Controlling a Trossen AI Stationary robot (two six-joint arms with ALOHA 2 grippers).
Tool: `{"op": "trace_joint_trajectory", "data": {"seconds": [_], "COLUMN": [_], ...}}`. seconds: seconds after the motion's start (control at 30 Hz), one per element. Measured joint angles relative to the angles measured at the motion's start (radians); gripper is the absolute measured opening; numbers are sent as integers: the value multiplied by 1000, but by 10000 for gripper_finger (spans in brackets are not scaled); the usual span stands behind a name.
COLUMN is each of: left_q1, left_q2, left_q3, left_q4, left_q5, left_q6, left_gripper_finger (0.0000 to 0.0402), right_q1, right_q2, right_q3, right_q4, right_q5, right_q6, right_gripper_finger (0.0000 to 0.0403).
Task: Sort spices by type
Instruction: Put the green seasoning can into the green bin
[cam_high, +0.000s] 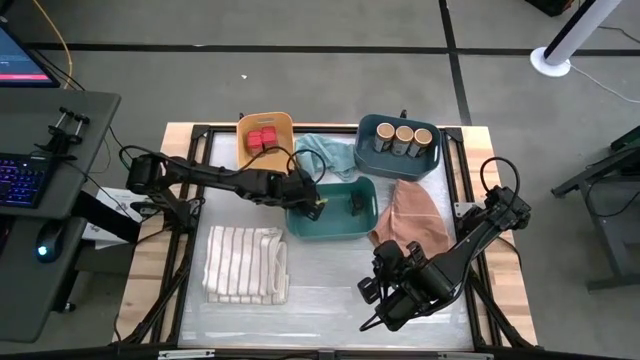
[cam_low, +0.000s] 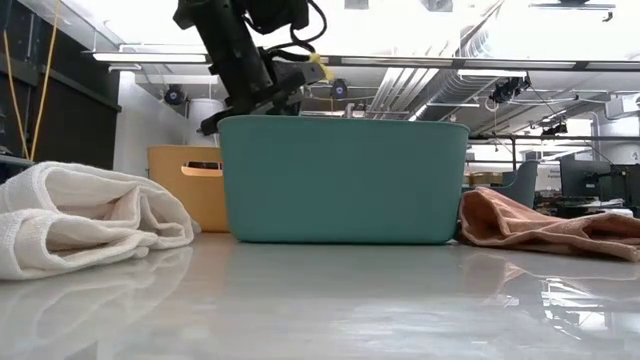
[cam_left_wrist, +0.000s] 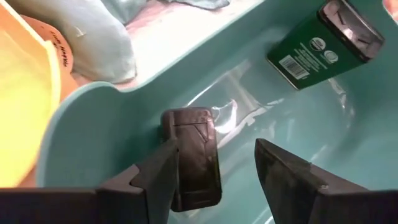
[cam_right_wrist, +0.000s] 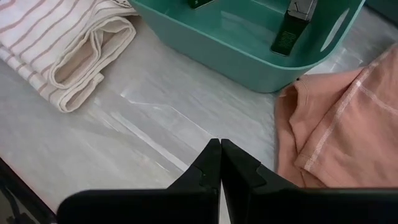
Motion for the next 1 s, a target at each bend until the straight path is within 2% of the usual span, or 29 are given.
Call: {"op": "trace_joint_trajectory", "data": {"seconds": [0.2, 0.37, 0.47, 0.57, 0.6, 0.77, 1.0], "left_q1": [20, 36, 47, 55, 55, 38, 31], "left_q2": [0, -19, -20, -14, -11, -6, 38], "left_q3": [64, 140, 163, 137, 124, 109, 109], "left_q4": [-9, -60, -175, -263, -266, -271, -266], "left_q5": [36, 10, -19, 3, 19, 29, 20], "left_q6": [101, 185, 211, 217, 217, 210, 206], "left_gripper_finger": [199, 189, 138, 38, 20, 3, 0], "right_q1": [0, 0, 0, 0, 0, -7, -27], "right_q2": [0, 0, 0, 0, 0, 0, 0], "right_q3": [0, 0, 0, 0, 0, 0, 0], "right_q4": [0, 0, 0, -3, -3, -2, 1], "right_q5": [0, 0, 0, 2, 5, 6, 5], "right_q6": [-3, -3, -3, -11, -18, -37, -44], "right_gripper_finger": [0, 0, 0, 0, 0, 0, 0]}}
